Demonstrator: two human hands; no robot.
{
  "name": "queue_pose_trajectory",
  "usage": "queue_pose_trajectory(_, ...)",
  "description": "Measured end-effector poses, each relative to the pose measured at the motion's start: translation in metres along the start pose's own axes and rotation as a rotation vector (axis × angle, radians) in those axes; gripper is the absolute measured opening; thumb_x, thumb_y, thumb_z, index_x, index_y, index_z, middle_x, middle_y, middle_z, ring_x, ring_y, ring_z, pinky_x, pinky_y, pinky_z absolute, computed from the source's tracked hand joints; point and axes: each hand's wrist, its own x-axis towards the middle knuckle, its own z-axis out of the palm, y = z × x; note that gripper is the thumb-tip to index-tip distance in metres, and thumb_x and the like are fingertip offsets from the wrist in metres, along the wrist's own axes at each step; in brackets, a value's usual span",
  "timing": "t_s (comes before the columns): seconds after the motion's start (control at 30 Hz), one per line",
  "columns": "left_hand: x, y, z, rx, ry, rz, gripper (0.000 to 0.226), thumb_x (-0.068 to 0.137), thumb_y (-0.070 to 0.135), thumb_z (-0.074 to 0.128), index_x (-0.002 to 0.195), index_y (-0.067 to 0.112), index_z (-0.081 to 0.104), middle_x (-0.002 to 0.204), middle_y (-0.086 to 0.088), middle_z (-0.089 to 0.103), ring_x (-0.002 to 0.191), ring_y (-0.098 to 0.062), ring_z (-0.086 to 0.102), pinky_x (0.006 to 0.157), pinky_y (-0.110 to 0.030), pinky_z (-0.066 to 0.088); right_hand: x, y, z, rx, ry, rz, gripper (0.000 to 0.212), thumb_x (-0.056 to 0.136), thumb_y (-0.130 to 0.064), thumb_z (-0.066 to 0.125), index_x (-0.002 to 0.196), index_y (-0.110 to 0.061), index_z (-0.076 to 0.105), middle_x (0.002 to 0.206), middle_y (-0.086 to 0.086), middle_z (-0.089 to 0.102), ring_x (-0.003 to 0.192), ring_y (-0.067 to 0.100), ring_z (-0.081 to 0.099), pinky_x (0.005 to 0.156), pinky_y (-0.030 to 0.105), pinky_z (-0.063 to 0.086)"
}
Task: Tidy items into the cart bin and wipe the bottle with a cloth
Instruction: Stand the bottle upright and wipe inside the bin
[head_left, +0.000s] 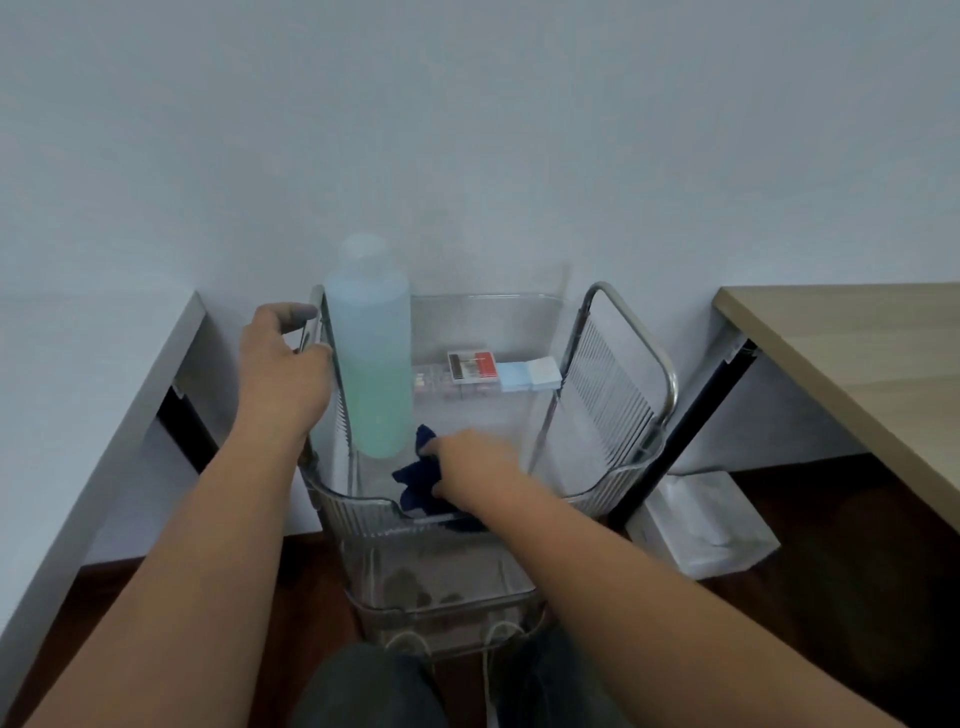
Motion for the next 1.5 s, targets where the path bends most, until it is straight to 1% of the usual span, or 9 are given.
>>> queue_pose_trajectory(0.2,0.001,0.000,0.000,-0.007,0.002,0.013,0.032,0.090,-0.002,0.054,0.109,0.024,0.053,0.121,0.003,0.050,0.055,0.028,0.046,0.044,0.003,0.033,-0.002,-0.011,-0.011,-0.045,-0.034,-0.275,0.050,0.088,-0.025,0.067,0.136,-0.032,0.054,0.133,0.013,0.054,0.112,0.033,0.057,0.094,0.037,0.047)
queue_pose_trajectory(0.47,0.000,0.004,0.001,-0.020,-0.012,-0.001,0.037,0.086,-0.001,0.052,0.107,0.030,0.054,0.129,0.000,0.051,0.069,0.010,0.055,0.050,-0.004,0.037,0.029,0.037,-0.027,-0.035,-0.079,0.099,0.042,0.095,-0.027,0.054,0.136,-0.020,0.052,0.131,0.011,0.056,0.116,0.031,0.056,0.100,0.042,0.045)
queue_pose_trajectory(0.67,-0.001,0.005,-0.001,-0.023,-0.019,-0.002,0.038,0.086,-0.004,0.051,0.107,0.027,0.053,0.129,-0.004,0.051,0.067,0.012,0.054,0.046,-0.001,0.036,0.045,0.045,-0.021,-0.112,-0.095,0.135,0.041,0.096,-0.032,0.053,0.136,-0.024,0.051,0.136,-0.002,0.051,0.121,0.026,0.051,0.100,0.040,0.042)
queue_pose_trajectory(0.77,-0.006,0.008,-0.001,-0.044,-0.023,-0.005,0.038,0.085,-0.005,0.051,0.105,0.027,0.053,0.129,-0.005,0.050,0.063,0.017,0.054,0.045,-0.001,0.036,0.040,0.077,-0.028,-0.081,-0.015,0.312,0.035,0.095,-0.023,0.052,0.126,-0.009,0.057,0.127,0.011,0.059,0.115,0.030,0.057,0.089,0.040,0.046)
queue_pose_trajectory(0.9,-0.008,0.010,-0.002,-0.062,-0.032,-0.007,0.038,0.085,-0.004,0.051,0.105,0.028,0.053,0.129,-0.003,0.049,0.066,0.023,0.051,0.047,0.001,0.036,0.024,0.112,-0.033,-0.153,-0.026,0.480,0.046,0.090,-0.041,0.061,0.122,-0.008,0.059,0.124,0.009,0.060,0.112,0.026,0.058,0.088,0.036,0.048)
queue_pose_trajectory(1.07,-0.007,0.010,-0.003,-0.080,-0.026,-0.018,0.041,0.083,-0.002,0.053,0.098,0.036,0.052,0.129,-0.002,0.052,0.079,0.003,0.052,0.051,-0.001,0.036,0.018,0.090,-0.014,-0.144,-0.046,0.487,0.037,0.092,-0.015,0.056,0.128,-0.006,0.056,0.132,0.012,0.056,0.119,0.027,0.055,0.094,0.035,0.047)
queue_pose_trajectory(1.23,-0.003,0.006,-0.001,-0.060,-0.006,-0.020,0.039,0.083,0.001,0.054,0.103,0.034,0.052,0.126,0.002,0.053,0.081,0.002,0.054,0.058,-0.013,0.037,-0.009,0.071,0.011,-0.119,0.059,0.418,0.034,0.093,-0.016,0.052,0.125,-0.008,0.058,0.129,0.012,0.057,0.116,0.028,0.056,0.092,0.037,0.047)
queue_pose_trajectory(1.4,-0.002,0.005,0.002,-0.045,0.020,-0.022,0.038,0.085,0.000,0.055,0.106,0.032,0.052,0.124,0.006,0.052,0.074,0.005,0.051,0.049,-0.002,0.035,-0.012,0.019,-0.002,-0.021,0.077,0.157,0.037,0.093,-0.027,0.054,0.121,-0.003,0.057,0.119,0.017,0.061,0.109,0.033,0.059,0.085,0.039,0.049)
queue_pose_trajectory(1.5,-0.003,0.005,0.001,-0.042,0.022,-0.018,0.037,0.085,0.000,0.055,0.106,0.030,0.053,0.124,0.006,0.051,0.072,0.004,0.051,0.050,-0.006,0.037,-0.002,-0.025,-0.006,0.017,0.019,-0.037,0.036,0.089,-0.026,0.060,0.117,-0.002,0.060,0.112,0.018,0.063,0.104,0.035,0.061,0.080,0.035,0.047)
